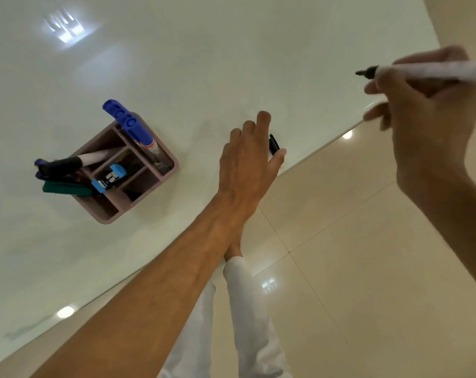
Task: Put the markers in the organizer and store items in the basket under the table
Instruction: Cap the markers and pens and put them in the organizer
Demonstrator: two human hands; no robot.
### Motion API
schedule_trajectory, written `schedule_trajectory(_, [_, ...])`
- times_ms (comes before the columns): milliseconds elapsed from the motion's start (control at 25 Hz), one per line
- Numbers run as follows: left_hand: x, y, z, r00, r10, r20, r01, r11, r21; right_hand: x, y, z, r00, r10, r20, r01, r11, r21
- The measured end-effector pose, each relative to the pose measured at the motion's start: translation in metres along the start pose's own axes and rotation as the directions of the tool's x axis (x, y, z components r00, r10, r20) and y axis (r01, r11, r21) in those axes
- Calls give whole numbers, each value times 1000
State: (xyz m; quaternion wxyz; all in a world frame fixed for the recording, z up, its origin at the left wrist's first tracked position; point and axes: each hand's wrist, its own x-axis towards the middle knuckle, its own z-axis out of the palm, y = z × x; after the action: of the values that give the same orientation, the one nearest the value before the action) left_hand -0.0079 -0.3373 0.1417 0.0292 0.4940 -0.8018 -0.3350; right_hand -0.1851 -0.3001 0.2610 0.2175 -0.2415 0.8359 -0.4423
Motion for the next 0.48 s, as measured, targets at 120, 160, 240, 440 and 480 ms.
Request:
schedule_trajectory(120, [20,3,6,1000,5,12,-6,997,75,-33,6,-17,979,189,-73,-185,981,60])
schedule_trajectory(160, [24,3,6,1000,6,27,-8,997,83,-43,9,-21,972,227,-60,-222,972,82])
schedule_trajectory(240, [24,0,-1,999,7,51,-8,999,36,-61,11,-23,956,292,-10,-289,949,124])
schedule_trajectory(440, [-4,-31,-44,969,-228,94,246,887,-390,-83,3,-10,931,311,189,-339,931,138])
schedule_trajectory(480, [-10,-39,-53,945,-305,116,323,826,-461,-87,1,-6,926,299,229,-334,933,133])
